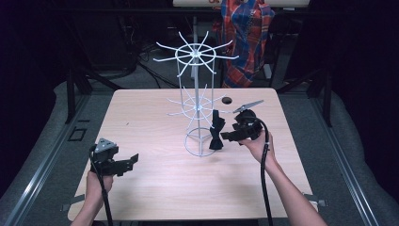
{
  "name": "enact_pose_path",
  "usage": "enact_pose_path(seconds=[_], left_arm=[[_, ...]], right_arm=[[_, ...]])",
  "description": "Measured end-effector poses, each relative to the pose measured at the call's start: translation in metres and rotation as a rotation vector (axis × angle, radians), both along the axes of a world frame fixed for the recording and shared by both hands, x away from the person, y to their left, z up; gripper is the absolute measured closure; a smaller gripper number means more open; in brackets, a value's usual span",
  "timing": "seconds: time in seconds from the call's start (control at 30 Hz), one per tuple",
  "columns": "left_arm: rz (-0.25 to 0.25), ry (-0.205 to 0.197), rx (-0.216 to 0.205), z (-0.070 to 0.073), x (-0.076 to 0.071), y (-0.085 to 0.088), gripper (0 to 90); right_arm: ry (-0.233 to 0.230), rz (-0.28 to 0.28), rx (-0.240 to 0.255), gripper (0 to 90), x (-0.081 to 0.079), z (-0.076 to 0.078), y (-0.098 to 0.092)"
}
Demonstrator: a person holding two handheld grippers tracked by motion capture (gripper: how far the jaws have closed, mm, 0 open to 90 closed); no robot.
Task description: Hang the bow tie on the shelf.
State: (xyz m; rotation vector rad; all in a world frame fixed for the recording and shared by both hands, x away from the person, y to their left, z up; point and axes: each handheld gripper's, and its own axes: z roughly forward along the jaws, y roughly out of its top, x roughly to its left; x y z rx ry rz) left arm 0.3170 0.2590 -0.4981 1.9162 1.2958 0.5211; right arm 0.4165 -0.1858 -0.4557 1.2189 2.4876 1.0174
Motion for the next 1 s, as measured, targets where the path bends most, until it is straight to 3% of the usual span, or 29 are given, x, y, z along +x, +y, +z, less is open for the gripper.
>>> enact_pose_path(seconds=[0.2,0.4,0.7,1.0], left_arm=[[0.002,-0.004,-0.005,0.0,-0.001,0.0,15.7],[-0.003,-0.003,-0.002,0.001,-0.001,0.0,15.7],[-0.006,-0.002,-0.005,0.001,-0.001,0.0,15.7],[-0.006,-0.002,-0.005,0.001,-0.001,-0.001,15.7]], right_arm=[[-0.006,0.008,-0.015,14.9,-0.01,0.01,-0.009],[0.002,0.013,-0.027,12.1,-0.019,0.015,-0.02],[0.015,-0.004,-0.088,8.8,-0.036,0.008,-0.042],[0.041,-0.011,-0.113,7.1,-0.051,-0.001,-0.062]])
